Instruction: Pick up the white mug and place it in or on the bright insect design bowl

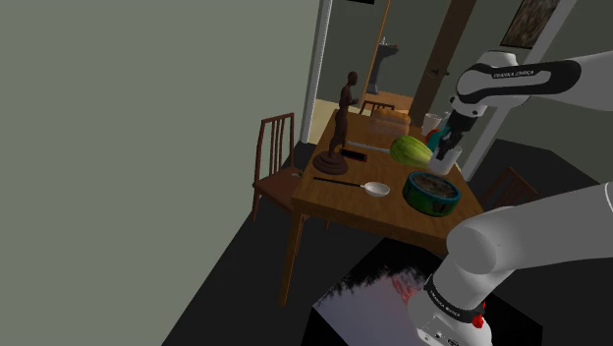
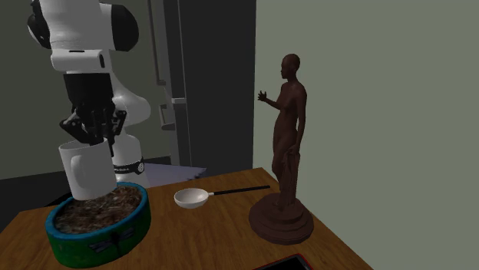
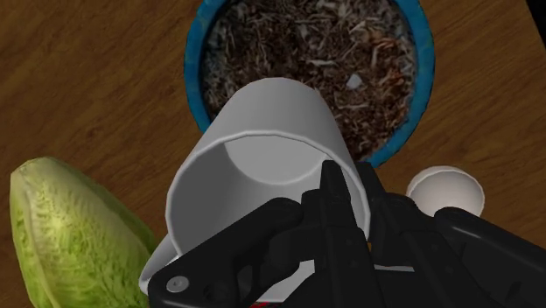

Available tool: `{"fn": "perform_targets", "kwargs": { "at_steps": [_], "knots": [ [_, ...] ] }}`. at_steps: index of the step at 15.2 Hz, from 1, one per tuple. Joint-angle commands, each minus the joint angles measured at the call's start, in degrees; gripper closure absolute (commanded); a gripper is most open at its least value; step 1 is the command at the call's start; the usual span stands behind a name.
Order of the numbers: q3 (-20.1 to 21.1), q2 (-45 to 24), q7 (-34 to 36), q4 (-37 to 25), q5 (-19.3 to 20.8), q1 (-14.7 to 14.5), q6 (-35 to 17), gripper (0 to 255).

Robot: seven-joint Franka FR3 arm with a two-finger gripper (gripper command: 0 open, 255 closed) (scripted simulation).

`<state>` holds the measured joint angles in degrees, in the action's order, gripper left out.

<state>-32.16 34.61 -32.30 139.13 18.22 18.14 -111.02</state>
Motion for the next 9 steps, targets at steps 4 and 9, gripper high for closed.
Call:
{"fn": "perform_targets", "kwargs": {
  "at_steps": [4,9],
  "knots": [
    [-1.23,-0.91,0.02,3.21,0.69,0.15,-4.17,255],
    [-1.70,-1.37,0.02,4.29,0.92,0.17,-5.71,255]
  ]
}}
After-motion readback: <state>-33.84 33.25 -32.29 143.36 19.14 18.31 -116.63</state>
